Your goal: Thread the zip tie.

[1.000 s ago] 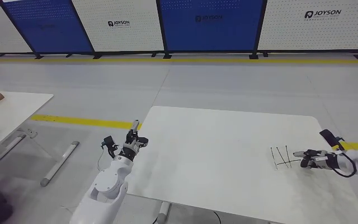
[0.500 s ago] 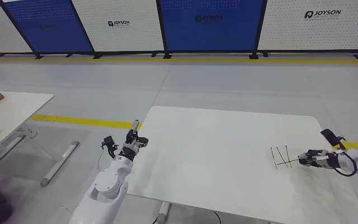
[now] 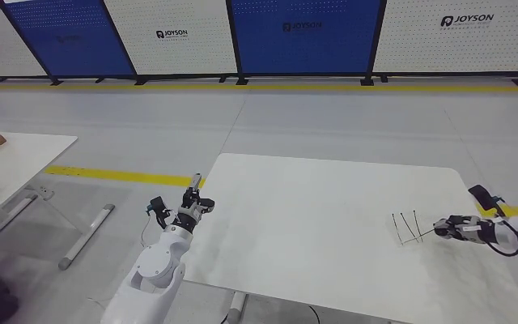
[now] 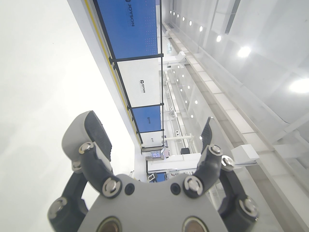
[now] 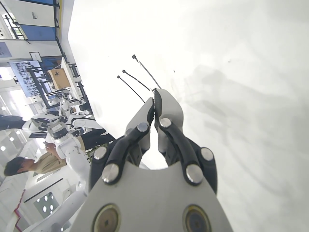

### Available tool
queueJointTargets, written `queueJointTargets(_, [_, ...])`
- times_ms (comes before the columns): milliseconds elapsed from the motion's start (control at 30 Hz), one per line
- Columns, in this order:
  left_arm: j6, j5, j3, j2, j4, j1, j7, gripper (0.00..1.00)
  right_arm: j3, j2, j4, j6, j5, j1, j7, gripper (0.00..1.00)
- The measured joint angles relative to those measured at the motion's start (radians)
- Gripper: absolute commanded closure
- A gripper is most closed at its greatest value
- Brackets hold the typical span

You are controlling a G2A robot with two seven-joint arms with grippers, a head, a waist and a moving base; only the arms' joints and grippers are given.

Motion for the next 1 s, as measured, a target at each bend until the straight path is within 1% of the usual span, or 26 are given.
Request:
queueJointTargets(167, [0.000, 0.000, 0.000, 0.000, 0.000, 0.000, 0.000, 0.00, 0.035, 0.015, -0.037, -0.018, 0.028, -0.027, 0.020, 1.00])
queueJointTargets(267, [0.000, 0.000, 0.000, 0.000, 0.000, 0.000, 0.000, 0.00, 0.073, 0.028, -0.069, -0.036, 0.066, -0.052, 0.040, 1.00])
queueJointTargets(333, [0.000, 0.000, 0.000, 0.000, 0.000, 0.000, 0.000, 0.00, 0.111, 0.039, -0.096, -0.052, 0.104, -0.076, 0.052, 1.00])
queueJointTargets(467, [0.000, 0.000, 0.000, 0.000, 0.000, 0.000, 0.000, 0.00, 0.208, 0.059, -0.163, -0.112, 0.235, -0.143, 0.090, 1.00])
queueJointTargets(533, [0.000, 0.000, 0.000, 0.000, 0.000, 0.000, 0.000, 0.00, 0.255, 0.068, -0.211, -0.149, 0.315, -0.190, 0.117, 1.00])
queueJointTargets(600, [0.000, 0.000, 0.000, 0.000, 0.000, 0.000, 0.000, 0.00, 0.279, 0.075, -0.277, -0.177, 0.398, -0.245, 0.122, 1.00])
queueJointTargets(667, [0.000, 0.000, 0.000, 0.000, 0.000, 0.000, 0.000, 0.00, 0.286, 0.084, -0.333, -0.169, 0.441, -0.291, 0.121, 1.00])
queueJointTargets(700, [0.000, 0.000, 0.000, 0.000, 0.000, 0.000, 0.000, 0.00, 0.288, 0.087, -0.349, -0.161, 0.447, -0.304, 0.121, 1.00])
queueJointTargets(933, [0.000, 0.000, 0.000, 0.000, 0.000, 0.000, 0.000, 0.00, 0.287, 0.087, -0.345, -0.160, 0.444, -0.301, 0.121, 1.00])
queueJointTargets(1000, [0.000, 0.000, 0.000, 0.000, 0.000, 0.000, 0.000, 0.00, 0.276, 0.083, -0.360, -0.165, 0.449, -0.310, 0.106, 1.00])
